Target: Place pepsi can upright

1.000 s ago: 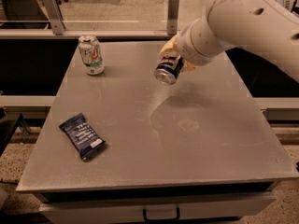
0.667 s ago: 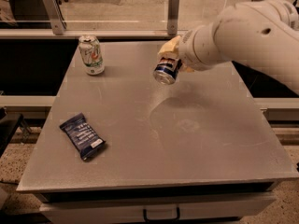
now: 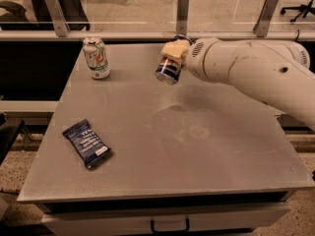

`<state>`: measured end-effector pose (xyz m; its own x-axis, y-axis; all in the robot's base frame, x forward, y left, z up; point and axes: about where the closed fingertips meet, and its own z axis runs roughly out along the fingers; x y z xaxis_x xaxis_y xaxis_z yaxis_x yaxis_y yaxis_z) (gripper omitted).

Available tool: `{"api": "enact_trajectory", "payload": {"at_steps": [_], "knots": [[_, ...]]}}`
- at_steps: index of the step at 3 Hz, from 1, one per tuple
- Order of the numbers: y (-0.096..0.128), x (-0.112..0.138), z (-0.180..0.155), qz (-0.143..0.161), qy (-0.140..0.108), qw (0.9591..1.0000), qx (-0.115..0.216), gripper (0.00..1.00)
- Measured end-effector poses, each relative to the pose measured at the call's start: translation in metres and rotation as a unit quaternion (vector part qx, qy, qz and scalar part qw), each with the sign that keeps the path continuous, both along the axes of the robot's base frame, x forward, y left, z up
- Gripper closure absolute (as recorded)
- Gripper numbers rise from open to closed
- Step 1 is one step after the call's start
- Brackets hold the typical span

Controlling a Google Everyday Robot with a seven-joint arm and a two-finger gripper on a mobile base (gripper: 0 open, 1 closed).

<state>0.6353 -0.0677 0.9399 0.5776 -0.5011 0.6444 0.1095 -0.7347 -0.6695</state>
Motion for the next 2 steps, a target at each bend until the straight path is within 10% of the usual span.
{"api": "enact_trajectory", "payload": {"at_steps": [2], "knots": [[0.0094,0.0036,0.0222,0.008,-0.116,0.9923,0.043,1.0]]}}
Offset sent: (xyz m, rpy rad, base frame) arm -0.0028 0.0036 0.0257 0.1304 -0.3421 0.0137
